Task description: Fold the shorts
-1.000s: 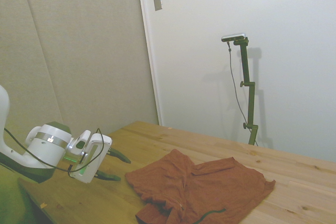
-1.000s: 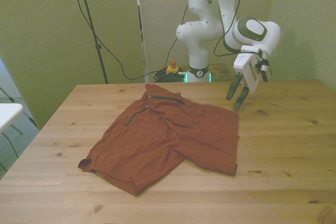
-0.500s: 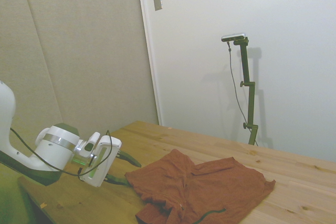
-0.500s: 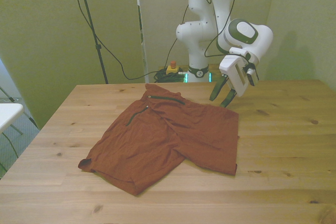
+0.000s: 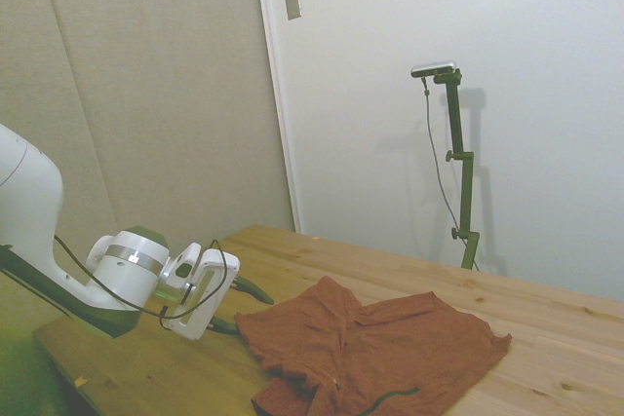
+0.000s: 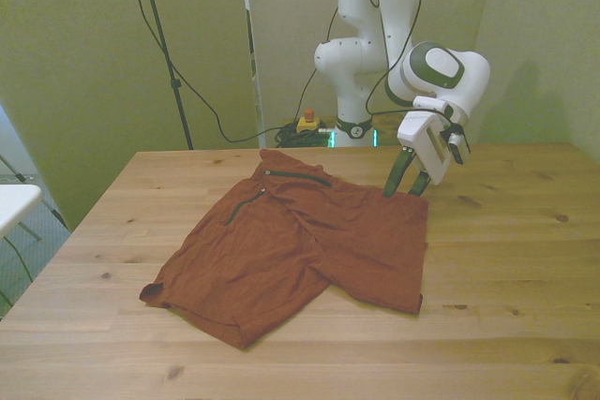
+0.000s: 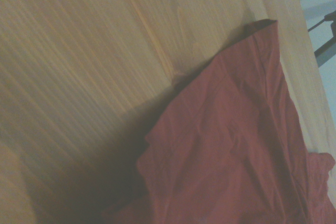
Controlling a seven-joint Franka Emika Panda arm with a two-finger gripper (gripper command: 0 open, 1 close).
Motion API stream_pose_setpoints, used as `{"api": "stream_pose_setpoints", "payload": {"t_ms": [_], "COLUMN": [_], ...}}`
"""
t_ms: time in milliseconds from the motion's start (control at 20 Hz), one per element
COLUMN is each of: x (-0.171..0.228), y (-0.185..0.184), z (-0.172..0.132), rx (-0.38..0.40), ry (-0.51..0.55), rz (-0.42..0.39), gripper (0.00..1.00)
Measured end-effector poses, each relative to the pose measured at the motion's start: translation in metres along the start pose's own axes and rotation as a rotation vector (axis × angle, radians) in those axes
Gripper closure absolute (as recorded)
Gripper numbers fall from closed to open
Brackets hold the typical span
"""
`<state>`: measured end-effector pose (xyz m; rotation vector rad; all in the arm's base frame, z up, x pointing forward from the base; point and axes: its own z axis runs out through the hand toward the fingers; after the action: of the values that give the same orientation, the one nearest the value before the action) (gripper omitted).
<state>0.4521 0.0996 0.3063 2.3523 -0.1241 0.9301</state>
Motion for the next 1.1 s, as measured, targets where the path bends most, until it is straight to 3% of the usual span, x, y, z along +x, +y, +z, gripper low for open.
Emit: {"api": "stream_pose_setpoints", "payload": {"t_ms": [50, 100, 1100], "x": [0.001, 0.001, -0.005], "y": [-0.001, -0.002, -0.013], "z": [0.0, 0.0, 0.006], "rx": [0.001, 0.002, 0.027], "ry": [0.0, 0.001, -0.018], "rz": [0.0, -0.001, -0.018], "gripper": [0.0, 1.0, 1.0]}}
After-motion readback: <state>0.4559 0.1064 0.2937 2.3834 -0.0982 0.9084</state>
